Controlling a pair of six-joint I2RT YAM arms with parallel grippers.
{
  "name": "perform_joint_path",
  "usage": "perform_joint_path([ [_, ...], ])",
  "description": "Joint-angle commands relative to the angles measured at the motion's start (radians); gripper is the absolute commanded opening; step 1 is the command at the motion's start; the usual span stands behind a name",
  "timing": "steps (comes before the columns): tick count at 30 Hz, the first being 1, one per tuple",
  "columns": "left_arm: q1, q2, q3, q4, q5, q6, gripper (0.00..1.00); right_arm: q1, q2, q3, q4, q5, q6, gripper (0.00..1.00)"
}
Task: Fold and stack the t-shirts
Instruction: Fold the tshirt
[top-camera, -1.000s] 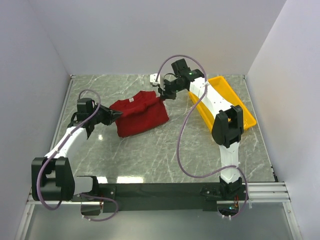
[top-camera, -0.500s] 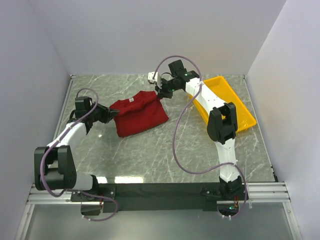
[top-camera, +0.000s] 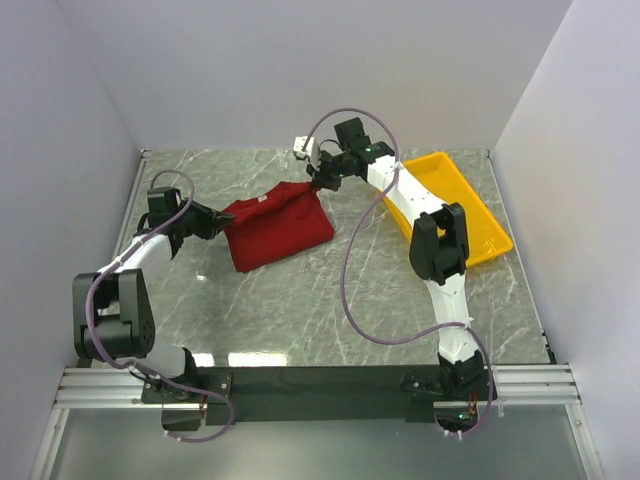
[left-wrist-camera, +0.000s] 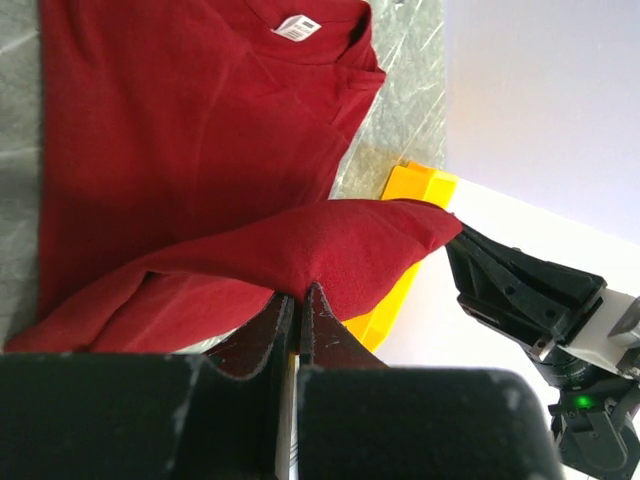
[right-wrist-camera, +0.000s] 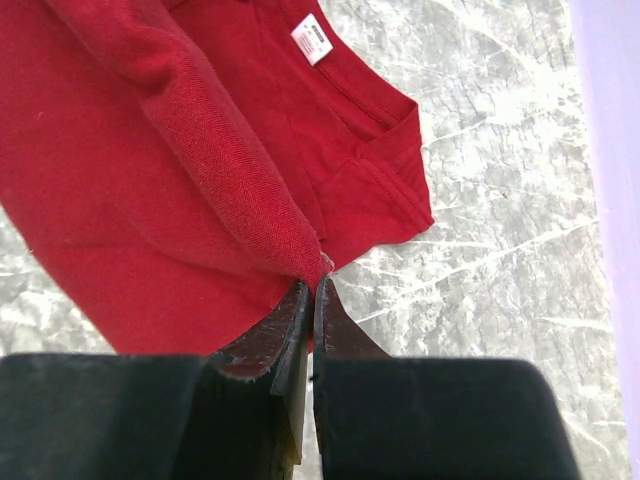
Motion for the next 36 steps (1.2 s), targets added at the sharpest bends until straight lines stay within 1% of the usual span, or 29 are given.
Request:
perform_joint_path([
  [1,0.011,0.014,0.046,0.055,0.030,0.026,0.01,0.008,0.021,0.049,0.064,0.014,0.025,0.00],
  [6,0.019,0.051,0.069,0.056,0.044,0.035,0.01,0.014,0.037,0.055,0.093,0.040,0.040,0.00],
  [16,0.033,0.072,0.078,0.058,0.045,0.041,0.01,0.020,0.060,0.054,0.165,0.074,0.086,0.00],
  [36,0.062,0.149,0.095,0.078,0.057,0.050,0.01,0.043,0.116,0.075,0.224,0.132,0.106,0.00],
])
